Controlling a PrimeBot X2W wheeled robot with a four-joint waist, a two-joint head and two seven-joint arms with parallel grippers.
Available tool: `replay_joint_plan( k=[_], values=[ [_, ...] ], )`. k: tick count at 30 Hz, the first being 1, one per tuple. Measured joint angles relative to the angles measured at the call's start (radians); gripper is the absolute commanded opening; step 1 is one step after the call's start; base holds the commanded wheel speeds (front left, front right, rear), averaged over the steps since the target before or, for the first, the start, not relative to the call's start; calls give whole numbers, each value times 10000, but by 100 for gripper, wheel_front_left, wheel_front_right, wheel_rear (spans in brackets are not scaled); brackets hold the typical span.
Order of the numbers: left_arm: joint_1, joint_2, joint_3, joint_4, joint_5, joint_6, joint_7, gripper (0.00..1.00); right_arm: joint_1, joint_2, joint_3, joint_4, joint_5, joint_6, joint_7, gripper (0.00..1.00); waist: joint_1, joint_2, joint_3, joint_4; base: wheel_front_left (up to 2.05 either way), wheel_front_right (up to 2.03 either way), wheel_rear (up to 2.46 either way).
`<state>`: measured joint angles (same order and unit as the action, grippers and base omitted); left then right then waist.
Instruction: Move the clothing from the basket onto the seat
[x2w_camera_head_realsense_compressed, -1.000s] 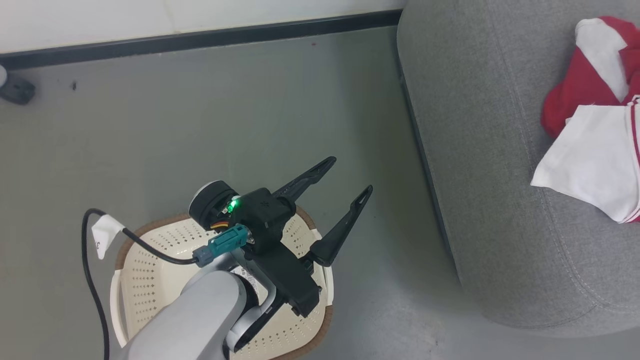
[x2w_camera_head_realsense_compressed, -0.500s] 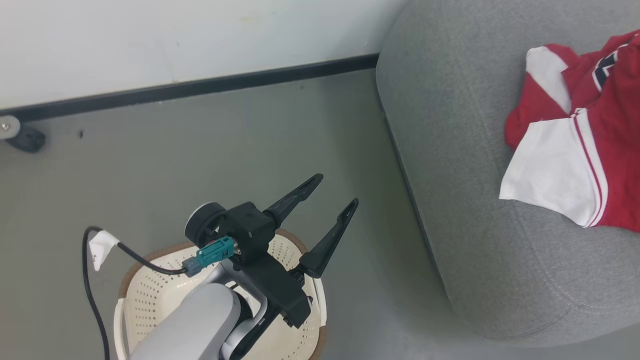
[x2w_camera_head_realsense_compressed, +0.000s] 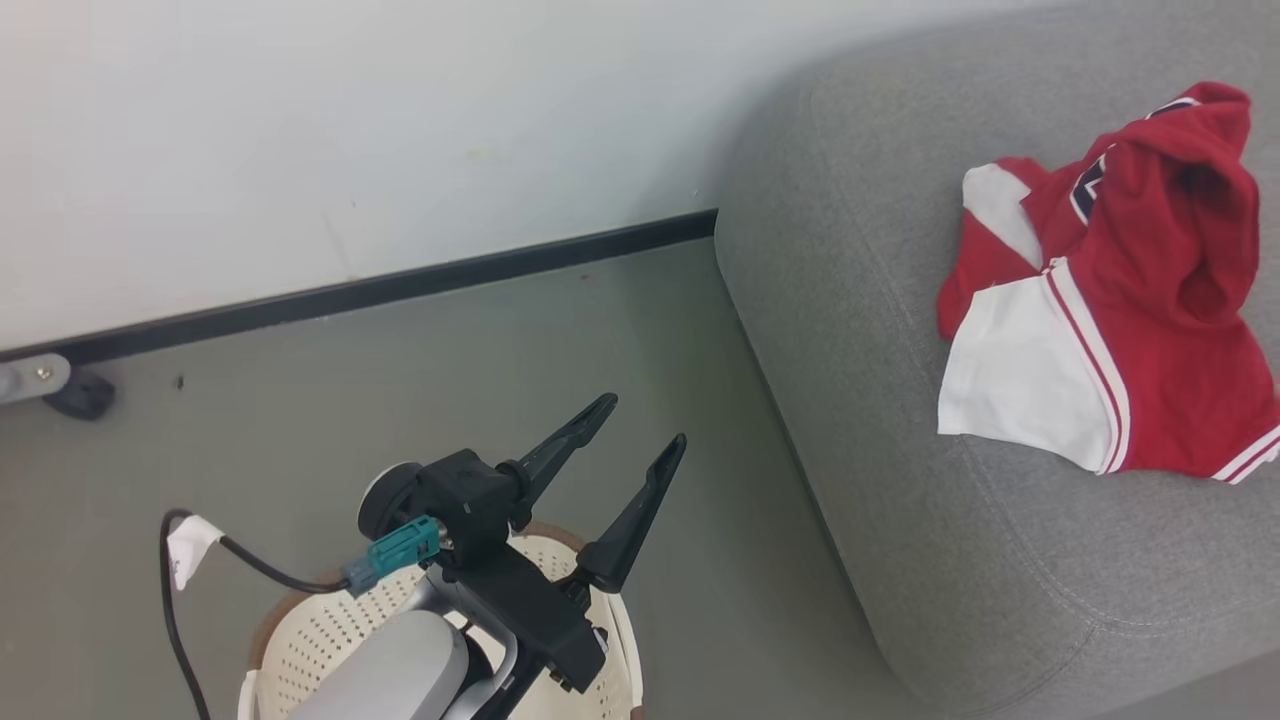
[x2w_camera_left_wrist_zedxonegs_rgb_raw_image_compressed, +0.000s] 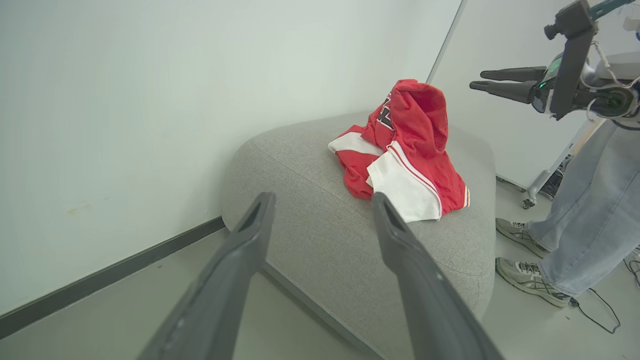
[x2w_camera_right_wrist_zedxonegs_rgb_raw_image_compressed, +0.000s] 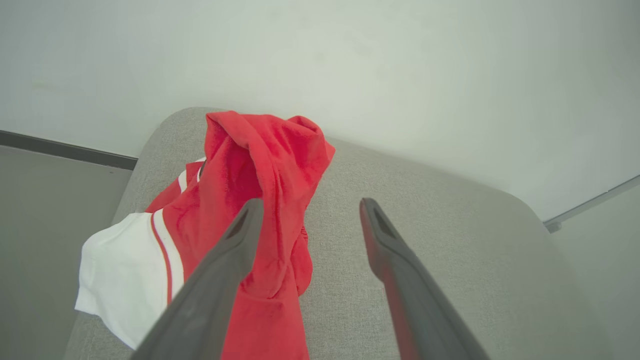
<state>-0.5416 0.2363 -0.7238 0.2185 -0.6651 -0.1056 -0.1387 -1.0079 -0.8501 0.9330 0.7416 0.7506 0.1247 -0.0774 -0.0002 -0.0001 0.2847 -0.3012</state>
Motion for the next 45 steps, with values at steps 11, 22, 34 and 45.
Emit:
replay_joint_plan(
  k=[11,22,34,45],
  values=[
    [239,-94,305,151,-205,180,-380,100,445,-476,-111,-713,836,0,-999,100,1,0,-738,182,0,0,0],
    [853,159,1020,188,-305,727,-702,100,1548,-901,-708,-1831,1613,0,-1626,100,2,0,-1255,962,0,0,0],
    [1480,518,1939,36,-374,1415,-934,100,2966,-362,-1078,-3482,1956,-736,-1716,100,3,0,-1744,1821,0,0,0],
    [2637,746,2669,23,-721,1778,-1041,100,4337,543,-1576,-4863,2098,-1448,-1716,100,2,0,-2299,2225,0,0,0]
  ],
)
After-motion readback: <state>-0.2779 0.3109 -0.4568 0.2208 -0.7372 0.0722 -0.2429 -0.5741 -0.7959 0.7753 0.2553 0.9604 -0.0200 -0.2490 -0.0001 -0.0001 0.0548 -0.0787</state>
